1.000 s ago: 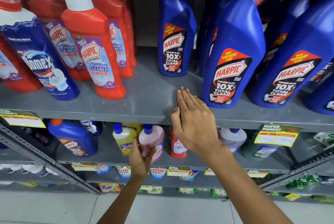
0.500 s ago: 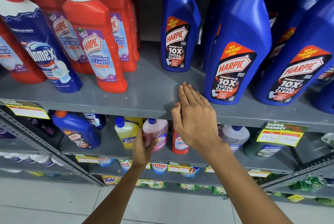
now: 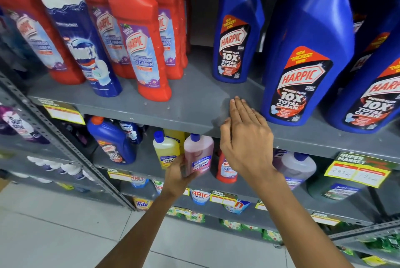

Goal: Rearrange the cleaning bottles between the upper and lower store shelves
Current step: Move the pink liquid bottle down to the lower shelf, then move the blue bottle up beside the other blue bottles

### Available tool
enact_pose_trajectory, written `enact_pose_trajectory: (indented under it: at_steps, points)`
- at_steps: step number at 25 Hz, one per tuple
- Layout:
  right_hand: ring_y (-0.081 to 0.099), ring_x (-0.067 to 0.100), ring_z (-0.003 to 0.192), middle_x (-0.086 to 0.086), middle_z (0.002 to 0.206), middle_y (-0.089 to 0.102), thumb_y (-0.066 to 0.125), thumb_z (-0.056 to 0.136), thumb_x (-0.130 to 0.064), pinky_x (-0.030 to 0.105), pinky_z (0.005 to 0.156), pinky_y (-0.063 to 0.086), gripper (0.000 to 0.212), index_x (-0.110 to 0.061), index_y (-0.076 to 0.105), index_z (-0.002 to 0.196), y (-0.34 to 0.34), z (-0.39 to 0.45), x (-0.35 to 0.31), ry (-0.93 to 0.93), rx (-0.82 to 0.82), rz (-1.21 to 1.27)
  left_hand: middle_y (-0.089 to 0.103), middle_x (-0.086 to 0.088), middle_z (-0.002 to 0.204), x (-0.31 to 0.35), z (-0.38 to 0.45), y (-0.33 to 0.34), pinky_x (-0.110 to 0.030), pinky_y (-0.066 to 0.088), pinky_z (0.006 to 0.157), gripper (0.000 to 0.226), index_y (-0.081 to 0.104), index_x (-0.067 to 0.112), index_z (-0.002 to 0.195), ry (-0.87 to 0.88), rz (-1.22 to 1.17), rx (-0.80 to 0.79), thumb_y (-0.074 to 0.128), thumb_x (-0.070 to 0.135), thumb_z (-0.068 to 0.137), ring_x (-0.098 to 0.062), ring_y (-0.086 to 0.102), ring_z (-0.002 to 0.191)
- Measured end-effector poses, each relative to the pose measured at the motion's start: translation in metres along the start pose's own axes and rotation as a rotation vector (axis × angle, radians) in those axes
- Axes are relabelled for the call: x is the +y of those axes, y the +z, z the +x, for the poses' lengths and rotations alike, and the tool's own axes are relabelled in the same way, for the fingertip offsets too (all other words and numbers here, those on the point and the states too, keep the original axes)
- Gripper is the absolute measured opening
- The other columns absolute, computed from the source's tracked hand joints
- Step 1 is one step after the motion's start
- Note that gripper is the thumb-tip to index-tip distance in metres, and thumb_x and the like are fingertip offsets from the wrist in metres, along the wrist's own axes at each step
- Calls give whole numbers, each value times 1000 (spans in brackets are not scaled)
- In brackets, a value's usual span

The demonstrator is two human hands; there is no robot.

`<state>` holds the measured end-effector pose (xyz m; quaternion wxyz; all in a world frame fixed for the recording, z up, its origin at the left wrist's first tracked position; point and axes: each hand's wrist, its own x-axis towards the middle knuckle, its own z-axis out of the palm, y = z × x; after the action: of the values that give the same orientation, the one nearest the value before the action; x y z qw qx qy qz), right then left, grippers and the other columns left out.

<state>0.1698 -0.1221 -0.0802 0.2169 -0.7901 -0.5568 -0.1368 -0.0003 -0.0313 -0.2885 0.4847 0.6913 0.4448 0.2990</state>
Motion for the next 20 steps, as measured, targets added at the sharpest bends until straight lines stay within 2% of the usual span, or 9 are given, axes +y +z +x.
enact_pose_trajectory:
  at_steps: [3,5,7,8,10,12,14,16,20]
  points:
    - [43,19,160,7,168,51,40,112,-37,42,136,25,56,-7,48,158,9,-14,-16,-46,182,290,76,21,104,-11,-21,-26,-6,58,75,41,70,19,118,-67,32,37,92,13,83,9,74,91]
    - [38,19,163,5,169,49,41,112,-34,42,136,22,54,-7,47,159,27,-36,-41,-183,216,536,78,21,85,-25,-30,-53,-14,60,70,29,76,19,104,-134,34,62,92,9,82,5,74,76]
    - [38,20,163,3,171,46,45,111,-30,45,135,26,53,-9,46,160,54,-64,-74,-332,119,661,80,9,80,-41,-36,-89,-17,59,68,20,77,7,97,-198,59,102,90,0,83,2,72,69]
    - [38,19,163,-1,172,44,47,111,-29,44,134,29,53,-12,45,161,72,-76,-92,-362,38,706,82,-6,85,-50,-37,-110,-17,59,69,18,76,-2,98,-225,70,134,87,-4,84,-9,75,73]
    - [36,14,163,-7,175,39,48,111,-31,41,133,32,55,-17,41,163,113,-91,-121,-305,-128,755,80,-24,90,-66,-37,-151,-15,60,69,18,74,-9,99,-268,92,209,85,-9,84,-18,78,73]
    - [31,12,165,-7,177,34,45,111,-37,39,133,33,59,-18,36,166,155,-96,-146,-180,-274,736,80,-11,76,-82,-28,-194,-6,56,61,18,73,-6,94,-301,122,285,86,-11,83,2,74,62]
    - [30,15,165,-3,178,30,44,111,-40,38,134,31,63,-14,33,167,199,-96,-169,-78,-376,679,75,3,69,-94,-12,-233,-12,58,64,26,70,-4,96,-330,99,332,88,-14,80,0,73,61]
    - [30,23,166,6,178,29,48,111,-36,39,135,27,65,-8,30,167,241,-92,-185,-18,-464,611,72,-8,90,-96,10,-260,-28,60,76,47,66,-6,113,-354,93,356,93,-9,74,-25,70,80]
    - [13,26,170,13,181,14,43,114,-32,38,139,10,66,-5,18,169,311,-73,-208,36,-648,471,61,-21,142,-96,60,-290,-49,52,113,90,46,-7,148,-355,71,133,94,-10,72,-34,61,128]
